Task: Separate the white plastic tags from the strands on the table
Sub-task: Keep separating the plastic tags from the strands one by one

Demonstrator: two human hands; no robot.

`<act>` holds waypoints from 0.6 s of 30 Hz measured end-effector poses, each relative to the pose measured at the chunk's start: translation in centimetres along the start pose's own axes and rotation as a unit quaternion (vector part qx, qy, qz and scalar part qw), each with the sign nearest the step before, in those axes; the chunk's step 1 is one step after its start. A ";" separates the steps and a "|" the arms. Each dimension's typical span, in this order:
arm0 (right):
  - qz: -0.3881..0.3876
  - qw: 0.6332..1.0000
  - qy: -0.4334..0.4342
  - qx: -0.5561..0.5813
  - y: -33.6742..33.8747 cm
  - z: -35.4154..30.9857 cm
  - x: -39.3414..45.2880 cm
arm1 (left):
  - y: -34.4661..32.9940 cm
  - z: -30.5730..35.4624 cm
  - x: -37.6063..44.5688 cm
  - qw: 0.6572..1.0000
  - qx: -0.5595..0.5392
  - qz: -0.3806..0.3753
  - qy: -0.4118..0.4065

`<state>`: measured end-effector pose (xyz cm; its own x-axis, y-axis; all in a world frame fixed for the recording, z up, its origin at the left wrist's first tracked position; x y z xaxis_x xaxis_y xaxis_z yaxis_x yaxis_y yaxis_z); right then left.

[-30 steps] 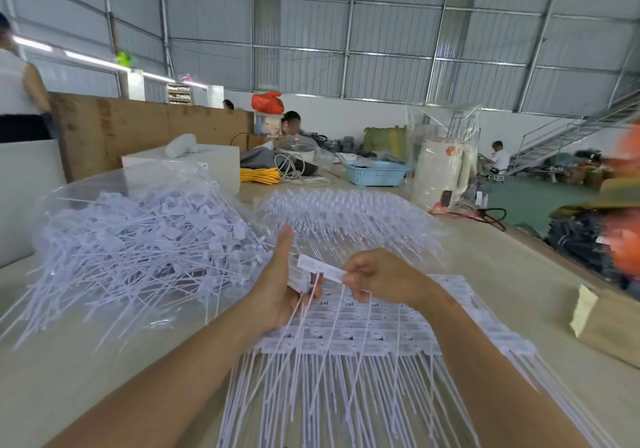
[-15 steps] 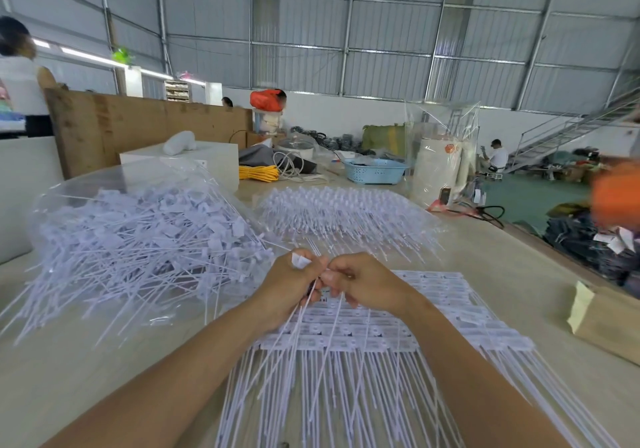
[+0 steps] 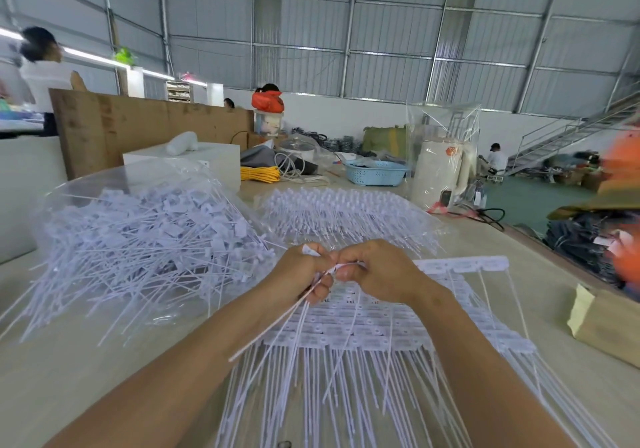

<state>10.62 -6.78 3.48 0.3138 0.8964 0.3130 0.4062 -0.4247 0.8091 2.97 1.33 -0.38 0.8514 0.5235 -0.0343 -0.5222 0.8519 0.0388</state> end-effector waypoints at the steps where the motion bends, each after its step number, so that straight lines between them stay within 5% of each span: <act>1: 0.002 1.000 0.006 -0.006 0.0 -0.3 0.0 | -0.1 0.1 0.0 1.000 0.004 -0.002 0.006; 7: 0.049 0.993 -0.043 -0.096 2.7 2.9 -0.9 | 0.8 -1.5 -0.8 0.992 0.081 -0.061 0.070; 10: 0.117 0.981 -0.023 0.152 5.4 3.2 -2.4 | 1.7 -1.4 -0.2 0.998 -0.044 -0.026 0.045; 12: 0.091 0.959 0.008 0.268 4.8 1.3 -2.1 | 1.4 -0.9 0.0 0.996 -0.084 -0.017 0.011; 15: 0.018 0.962 0.022 0.271 1.2 -1.9 -0.7 | -0.2 -0.8 -0.3 0.994 -0.095 -0.059 -0.006; 18: 0.066 0.969 0.031 0.236 -0.5 -2.9 0.2 | -1.6 -0.4 -0.7 0.985 -0.126 -0.118 -0.023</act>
<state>8.00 -6.05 4.54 0.3435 0.8305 0.4385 0.7175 -0.5333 0.4481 3.16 -0.44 -0.81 0.9491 0.3133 0.0323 -0.2997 0.9298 -0.2135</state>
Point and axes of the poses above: each hand's wrist, its own x-axis towards the middle knuckle, its own y-axis out of the back of the hand, z = x × y, the point moved 7 cm from there along x, towards the middle knuckle, and after that the axes turned 9 degrees about x, right-handed, at the moved point
